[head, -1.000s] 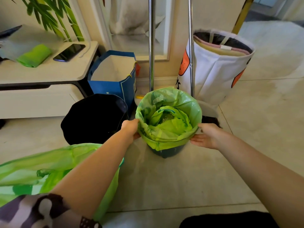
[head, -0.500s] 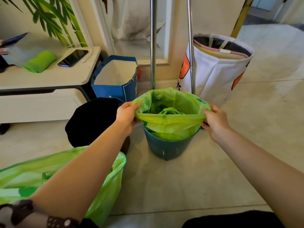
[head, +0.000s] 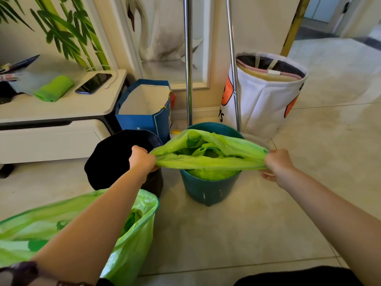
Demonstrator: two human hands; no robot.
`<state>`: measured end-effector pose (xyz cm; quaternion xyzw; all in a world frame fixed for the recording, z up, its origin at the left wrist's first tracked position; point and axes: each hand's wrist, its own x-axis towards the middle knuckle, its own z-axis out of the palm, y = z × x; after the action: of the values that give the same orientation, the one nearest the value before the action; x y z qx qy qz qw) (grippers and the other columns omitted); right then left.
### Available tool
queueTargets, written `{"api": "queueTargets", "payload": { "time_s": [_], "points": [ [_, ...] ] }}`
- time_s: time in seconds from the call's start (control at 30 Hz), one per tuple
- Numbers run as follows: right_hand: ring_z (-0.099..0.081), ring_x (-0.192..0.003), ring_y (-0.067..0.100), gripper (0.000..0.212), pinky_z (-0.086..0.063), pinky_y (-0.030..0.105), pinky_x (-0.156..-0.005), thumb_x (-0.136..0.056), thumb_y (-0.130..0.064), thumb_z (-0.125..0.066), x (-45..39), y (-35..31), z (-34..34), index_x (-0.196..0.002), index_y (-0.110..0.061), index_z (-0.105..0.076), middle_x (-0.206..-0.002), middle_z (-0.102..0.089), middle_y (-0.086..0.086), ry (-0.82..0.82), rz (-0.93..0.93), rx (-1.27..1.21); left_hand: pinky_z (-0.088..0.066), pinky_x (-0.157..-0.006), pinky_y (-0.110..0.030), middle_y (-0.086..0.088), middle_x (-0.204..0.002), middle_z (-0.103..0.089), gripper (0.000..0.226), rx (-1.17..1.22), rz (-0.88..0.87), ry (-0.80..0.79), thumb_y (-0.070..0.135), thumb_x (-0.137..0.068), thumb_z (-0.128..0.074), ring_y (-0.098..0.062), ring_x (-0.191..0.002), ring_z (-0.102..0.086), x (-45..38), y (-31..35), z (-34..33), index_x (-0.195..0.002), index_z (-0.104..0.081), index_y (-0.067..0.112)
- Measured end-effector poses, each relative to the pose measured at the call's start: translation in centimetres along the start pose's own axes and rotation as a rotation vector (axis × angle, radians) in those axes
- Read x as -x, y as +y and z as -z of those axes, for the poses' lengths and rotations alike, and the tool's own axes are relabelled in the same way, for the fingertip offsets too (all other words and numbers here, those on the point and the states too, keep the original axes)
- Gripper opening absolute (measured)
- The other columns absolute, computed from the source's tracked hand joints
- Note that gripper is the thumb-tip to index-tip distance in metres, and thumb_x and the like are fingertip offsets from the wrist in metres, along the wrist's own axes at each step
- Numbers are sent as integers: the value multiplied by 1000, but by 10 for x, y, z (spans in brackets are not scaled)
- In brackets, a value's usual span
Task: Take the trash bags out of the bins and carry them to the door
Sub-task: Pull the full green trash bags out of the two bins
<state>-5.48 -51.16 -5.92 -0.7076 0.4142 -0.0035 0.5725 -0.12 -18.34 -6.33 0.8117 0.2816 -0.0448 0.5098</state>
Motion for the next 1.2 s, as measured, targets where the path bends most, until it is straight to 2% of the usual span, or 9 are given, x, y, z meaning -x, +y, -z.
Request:
{"api": "queueTargets", "payload": {
  "time_s": [0.2,0.33,0.43,0.57,0.67,0.77,0.9,1.03,1.2],
  "points": [
    [-68,-81,31,31,-59,37,-59,-92,-10,-46,10,4,13,-116,-28,-47,-105,-60,10,-302,-52,133,-57,-70,-41,-10,-107,-55,69,-47,-117,-138,14,-81,-72,-29,-95,-60,4,1,-4,-138,-35,17],
    [-66,-72,30,12,-59,34,-53,-96,-11,-47,16,-9,12,-99,-17,-57,-93,-64,12,-369,-42,-3,-50,-58,-31,-13,-104,-60,44,-100,-94,-169,26,-83,-70,-24,-85,-60,7,5,-11,-123,-55,12],
    [-60,-69,22,23,-56,30,-45,-97,-4,-42,19,-26,9,-83,-16,-55,-80,-61,8,-370,-4,-81,-49,-51,-28,-11,-84,-62,18,-133,-131,-184,20,-90,-62,-21,-69,-59,4,19,-7,-103,-67,9],
    [-60,-72,20,19,-55,26,-40,-97,2,-41,20,-53,3,-105,-9,-54,-93,-61,12,-418,-25,-163,-55,-53,-31,-8,-86,-62,17,-53,-184,-257,10,-94,-52,-21,-72,-62,6,61,-1,-103,-66,14],
    [-61,-73,21,25,-57,27,-44,-97,5,-40,23,-71,-4,-117,0,-53,-105,-59,17,-382,62,-259,-57,-70,-43,-12,-87,-61,18,104,-204,-211,6,-92,-52,-28,-80,-61,8,87,-2,-101,-68,9],
    [-63,-72,20,24,-58,27,-51,-95,5,-42,32,-93,-3,-114,3,-57,-91,-64,12,-312,206,-340,-57,-66,-37,-7,-80,-60,17,299,-217,-144,8,-93,-51,-25,-76,-61,13,111,6,-102,-65,11],
    [-65,-71,17,16,-59,24,-57,-92,1,-52,45,-118,4,-105,-3,-60,-84,-64,7,-229,347,-434,-58,-72,-39,-5,-78,-61,18,402,-290,-111,10,-92,-51,-24,-80,-65,24,130,31,-81,-62,19],
    [-68,-74,14,18,-58,26,-64,-87,-5,-63,66,-137,16,-105,-5,-63,-86,-66,4,-191,468,-468,-54,-58,-29,-2,-72,-58,18,492,-322,-50,10,-90,-50,-15,-66,-59,47,142,61,-79,-59,21],
    [-69,-71,14,5,-56,27,-62,-85,-6,-67,101,-160,36,-86,-11,-66,-84,-68,6,-208,549,-579,-54,-70,-33,-2,-70,-56,22,662,-321,11,5,-84,-47,-17,-66,-57,89,157,96,-72,-57,20]
  ]
}}
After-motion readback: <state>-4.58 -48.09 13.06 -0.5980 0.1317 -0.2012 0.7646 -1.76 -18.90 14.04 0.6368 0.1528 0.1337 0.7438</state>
